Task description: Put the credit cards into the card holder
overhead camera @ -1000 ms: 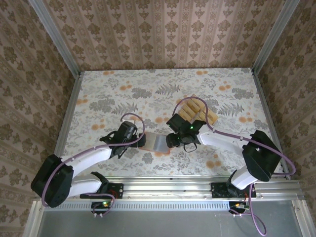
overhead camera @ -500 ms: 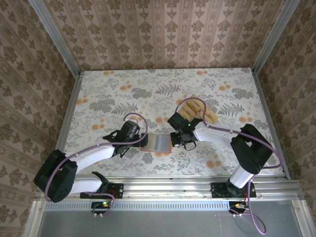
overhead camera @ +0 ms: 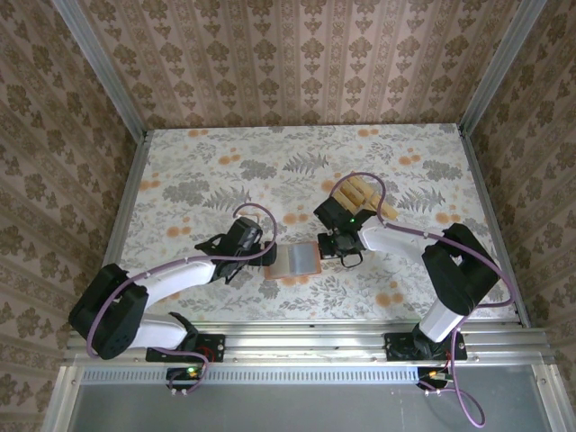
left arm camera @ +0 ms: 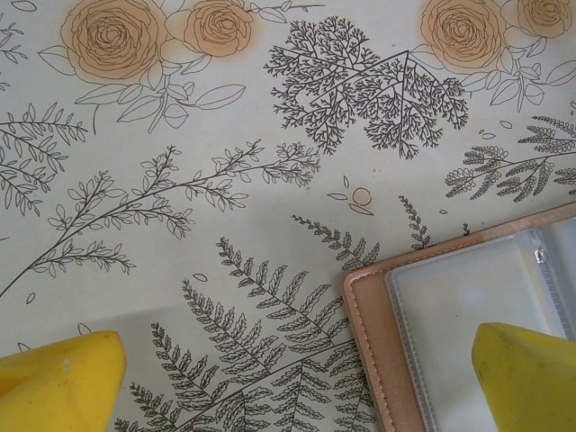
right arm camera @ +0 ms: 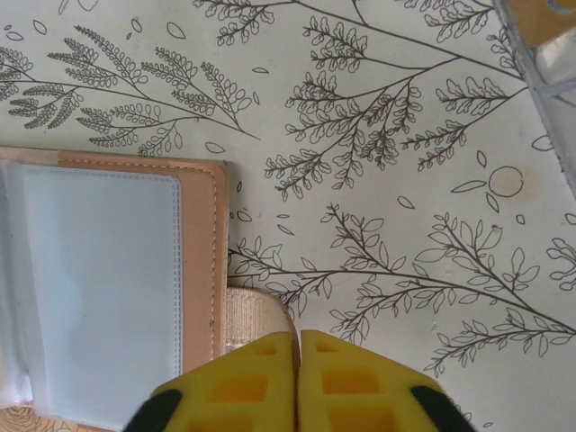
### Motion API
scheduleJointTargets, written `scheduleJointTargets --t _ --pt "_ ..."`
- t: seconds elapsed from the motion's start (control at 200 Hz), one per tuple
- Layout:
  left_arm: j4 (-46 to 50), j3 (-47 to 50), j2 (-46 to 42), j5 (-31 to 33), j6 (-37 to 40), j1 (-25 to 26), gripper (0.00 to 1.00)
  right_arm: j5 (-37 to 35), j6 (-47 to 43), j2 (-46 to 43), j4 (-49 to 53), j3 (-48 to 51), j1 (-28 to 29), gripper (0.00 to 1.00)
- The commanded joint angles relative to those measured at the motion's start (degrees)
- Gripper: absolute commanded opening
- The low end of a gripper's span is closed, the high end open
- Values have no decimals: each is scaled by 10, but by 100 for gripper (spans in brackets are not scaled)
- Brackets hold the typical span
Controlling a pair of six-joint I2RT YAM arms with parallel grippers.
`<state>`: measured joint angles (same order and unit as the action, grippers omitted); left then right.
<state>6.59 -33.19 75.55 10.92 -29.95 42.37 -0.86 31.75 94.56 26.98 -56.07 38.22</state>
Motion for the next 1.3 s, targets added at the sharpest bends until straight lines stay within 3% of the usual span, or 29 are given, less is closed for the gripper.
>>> scheduleJointTargets --t 0.0,0.12,0.315,0.665,0.895,1.295 --pt "-5 -18 6 4 7 3 100 11 0 -19 4 -12 -1 28" --pt "0 -21 5 4 9 5 100 15 -16 -48 28 -36 -7 45" --pt "11 -27 -2 5 10 5 100 12 -78 -83 85 -83 -56 50" --pt "19 -31 -11 -5 10 6 100 6 -211 -65 150 -120 -186 47" --pt "18 -31 -8 -9 9 6 100 -15 -224 -32 158 -122 -194 39" --pt "14 -28 -4 -11 8 5 100 -85 -227 -7 158 -124 -192 40"
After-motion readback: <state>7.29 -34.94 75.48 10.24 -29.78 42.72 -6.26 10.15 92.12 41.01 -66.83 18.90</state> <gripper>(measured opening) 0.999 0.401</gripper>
